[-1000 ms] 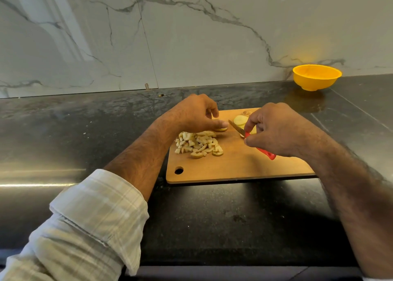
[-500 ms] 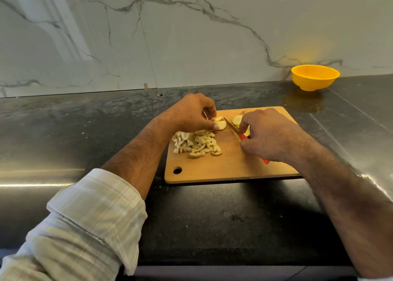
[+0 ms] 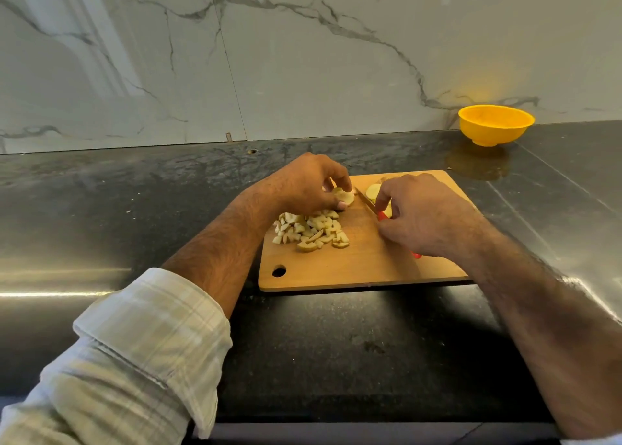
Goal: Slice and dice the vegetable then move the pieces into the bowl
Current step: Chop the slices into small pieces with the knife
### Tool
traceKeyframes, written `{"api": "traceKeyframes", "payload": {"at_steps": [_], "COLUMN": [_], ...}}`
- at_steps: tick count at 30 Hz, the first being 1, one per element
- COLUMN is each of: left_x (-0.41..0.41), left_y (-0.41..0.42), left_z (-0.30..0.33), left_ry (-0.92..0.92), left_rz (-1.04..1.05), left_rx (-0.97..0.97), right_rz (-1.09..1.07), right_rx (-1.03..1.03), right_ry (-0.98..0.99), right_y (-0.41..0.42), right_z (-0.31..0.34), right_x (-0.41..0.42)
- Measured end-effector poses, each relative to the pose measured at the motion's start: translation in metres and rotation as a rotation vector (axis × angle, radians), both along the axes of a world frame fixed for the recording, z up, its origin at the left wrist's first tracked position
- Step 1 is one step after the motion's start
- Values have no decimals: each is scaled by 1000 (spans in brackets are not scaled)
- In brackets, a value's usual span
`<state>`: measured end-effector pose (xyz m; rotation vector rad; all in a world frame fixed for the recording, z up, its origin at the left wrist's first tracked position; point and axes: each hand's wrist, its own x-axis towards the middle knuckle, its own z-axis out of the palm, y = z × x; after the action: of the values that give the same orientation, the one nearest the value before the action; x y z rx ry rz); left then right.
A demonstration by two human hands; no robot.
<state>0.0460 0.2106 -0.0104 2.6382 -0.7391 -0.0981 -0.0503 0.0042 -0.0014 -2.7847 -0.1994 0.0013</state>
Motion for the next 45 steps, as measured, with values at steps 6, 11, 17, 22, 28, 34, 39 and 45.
{"api": "traceKeyframes", "payload": {"at_steps": [6,11,17,22,28,34,39,45], "left_x": [3,4,3,5,8,8,9,11], "left_y": [9,9,8,11,7,9,8,17], "left_z": [2,4,1,-2,-3,-6,-7,1], "left_ry": [-73,-80,-67,-80,-103,-86,-120,-63], "left_rz": [60,34,-16,26,10,18,56,169], "left_rx": [-23,10,-39,-68,-101,-175,-181,17], "right_rz": [-31,4,-76,-32,-23,-27,-24,-23], "right_rx": [32,10,76,25,15,20,10,-22], "right_ry": [-18,-7,-19,3,0,-48,-87,-67], "right_y": [-2,2,2,9,7,12,14,14], "right_z": [6,1,-3,-11,-10,-11,-14,-13], "right_x": [-1,-2,1,2,3,2,1,1]}}
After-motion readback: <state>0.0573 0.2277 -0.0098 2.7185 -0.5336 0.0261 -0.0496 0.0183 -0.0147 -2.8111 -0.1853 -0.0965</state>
